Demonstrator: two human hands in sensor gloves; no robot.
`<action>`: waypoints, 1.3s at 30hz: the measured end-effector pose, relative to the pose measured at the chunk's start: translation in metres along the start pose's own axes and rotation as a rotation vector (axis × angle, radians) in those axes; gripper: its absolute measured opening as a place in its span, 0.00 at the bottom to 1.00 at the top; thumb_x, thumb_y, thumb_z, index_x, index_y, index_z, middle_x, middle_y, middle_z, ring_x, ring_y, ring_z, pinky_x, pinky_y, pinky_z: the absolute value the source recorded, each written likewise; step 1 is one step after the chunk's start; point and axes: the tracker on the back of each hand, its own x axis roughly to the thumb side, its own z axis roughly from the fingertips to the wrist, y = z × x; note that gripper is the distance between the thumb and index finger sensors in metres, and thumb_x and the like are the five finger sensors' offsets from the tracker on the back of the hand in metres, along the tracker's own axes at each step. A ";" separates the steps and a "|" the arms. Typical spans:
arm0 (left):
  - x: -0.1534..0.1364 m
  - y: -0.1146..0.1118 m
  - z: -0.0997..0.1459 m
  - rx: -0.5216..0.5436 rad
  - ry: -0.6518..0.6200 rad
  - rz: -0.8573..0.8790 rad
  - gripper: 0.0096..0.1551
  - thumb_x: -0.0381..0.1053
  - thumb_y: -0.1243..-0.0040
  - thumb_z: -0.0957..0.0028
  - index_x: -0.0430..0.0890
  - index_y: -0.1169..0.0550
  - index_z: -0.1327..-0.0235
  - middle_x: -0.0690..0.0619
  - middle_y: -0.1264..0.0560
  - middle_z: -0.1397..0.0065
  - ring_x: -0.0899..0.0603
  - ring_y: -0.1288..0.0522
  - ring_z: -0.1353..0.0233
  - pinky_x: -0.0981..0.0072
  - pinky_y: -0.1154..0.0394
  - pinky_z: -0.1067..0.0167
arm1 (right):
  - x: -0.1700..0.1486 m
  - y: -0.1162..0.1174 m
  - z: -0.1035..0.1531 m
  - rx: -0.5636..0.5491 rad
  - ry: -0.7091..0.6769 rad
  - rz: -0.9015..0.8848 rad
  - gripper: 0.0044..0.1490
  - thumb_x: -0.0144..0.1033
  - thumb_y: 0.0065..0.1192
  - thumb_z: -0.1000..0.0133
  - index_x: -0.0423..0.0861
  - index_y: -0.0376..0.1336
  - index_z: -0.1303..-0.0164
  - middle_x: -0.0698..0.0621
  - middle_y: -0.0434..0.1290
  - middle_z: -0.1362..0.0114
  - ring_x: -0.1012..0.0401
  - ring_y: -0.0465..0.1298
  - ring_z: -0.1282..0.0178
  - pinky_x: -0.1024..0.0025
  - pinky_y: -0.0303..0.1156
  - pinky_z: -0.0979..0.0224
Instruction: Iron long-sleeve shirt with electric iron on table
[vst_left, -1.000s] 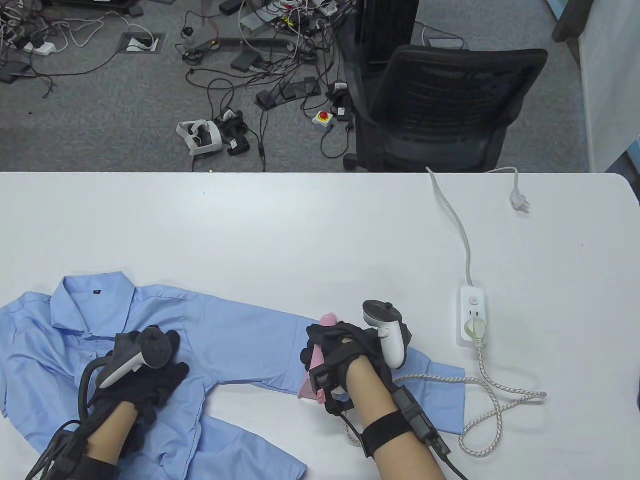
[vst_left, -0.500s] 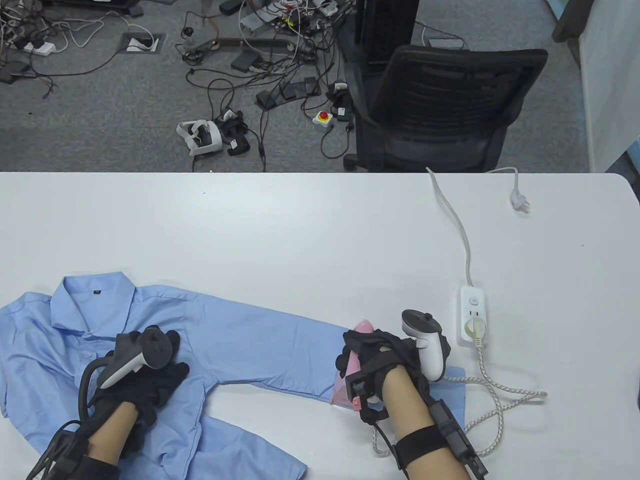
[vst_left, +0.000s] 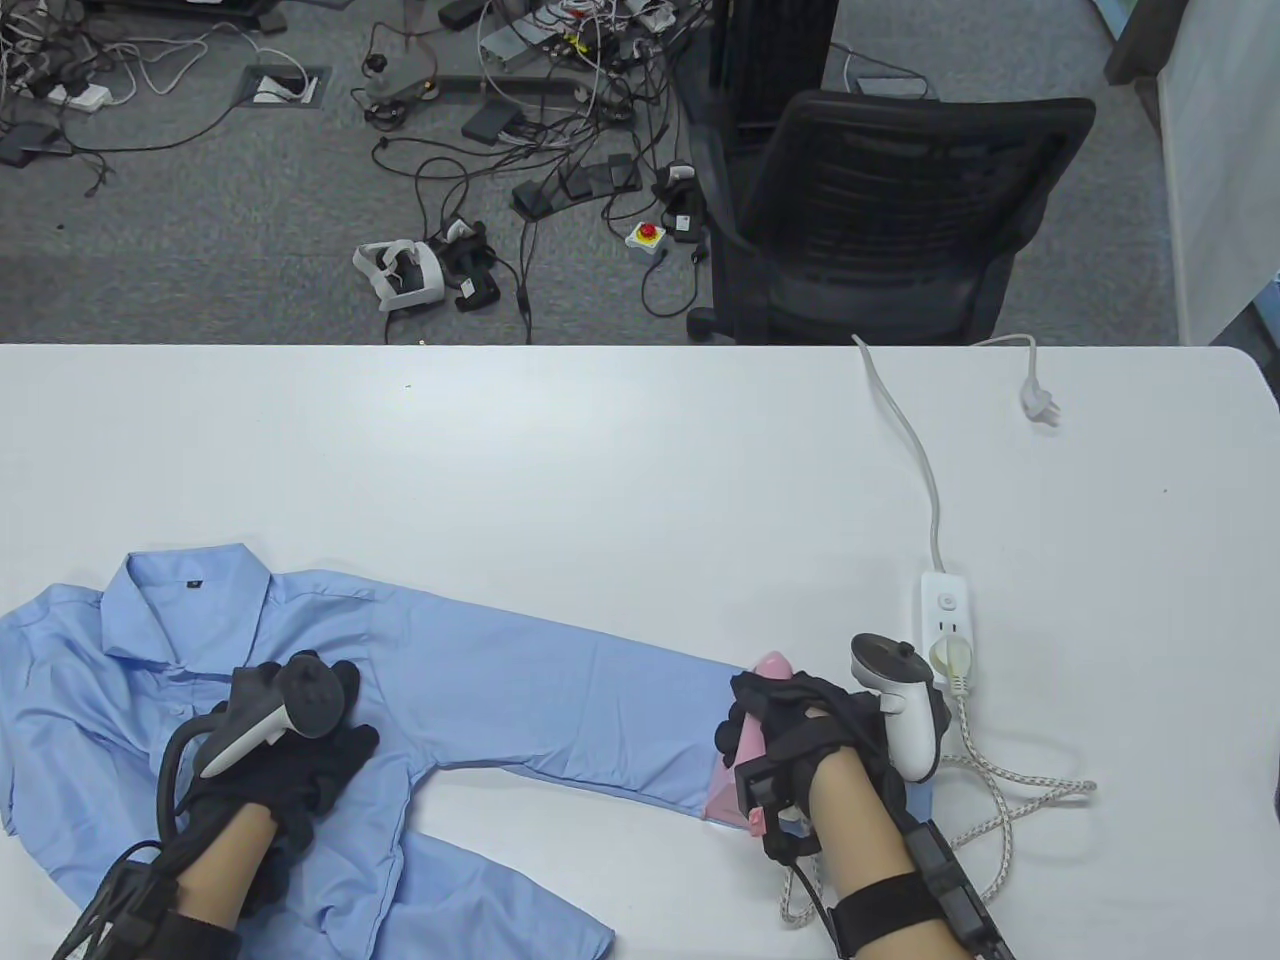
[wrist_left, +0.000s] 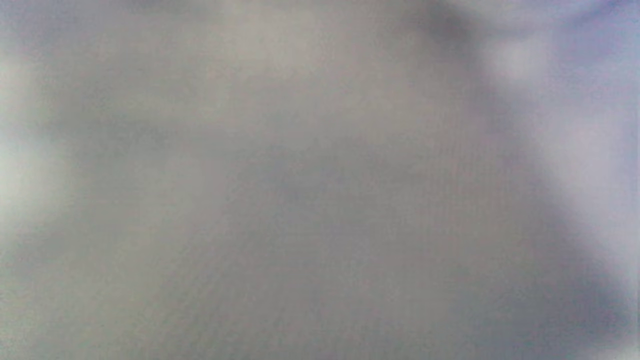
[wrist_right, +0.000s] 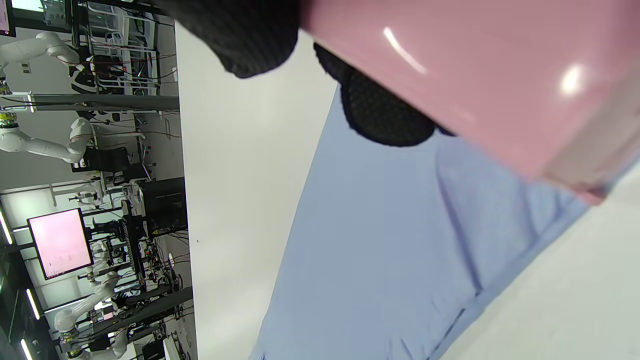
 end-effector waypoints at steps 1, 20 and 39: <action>0.000 0.000 0.000 0.000 0.000 0.000 0.42 0.74 0.63 0.45 0.65 0.62 0.27 0.54 0.71 0.16 0.39 0.71 0.18 0.30 0.65 0.27 | -0.001 -0.002 0.001 -0.003 -0.001 -0.004 0.40 0.47 0.58 0.50 0.36 0.50 0.38 0.47 0.64 0.42 0.58 0.79 0.45 0.62 0.79 0.40; 0.000 0.000 0.000 -0.005 0.002 0.000 0.42 0.74 0.63 0.45 0.65 0.63 0.27 0.55 0.71 0.16 0.39 0.71 0.18 0.30 0.65 0.27 | -0.015 -0.041 0.018 -0.115 0.018 0.025 0.40 0.48 0.57 0.50 0.35 0.50 0.39 0.47 0.64 0.43 0.59 0.80 0.47 0.63 0.80 0.42; 0.000 0.000 0.000 -0.008 0.002 0.006 0.42 0.74 0.63 0.45 0.65 0.63 0.27 0.55 0.72 0.17 0.39 0.71 0.18 0.30 0.65 0.27 | -0.042 -0.108 0.037 -0.196 0.039 -0.017 0.39 0.49 0.57 0.50 0.36 0.52 0.39 0.47 0.65 0.43 0.59 0.80 0.48 0.63 0.80 0.43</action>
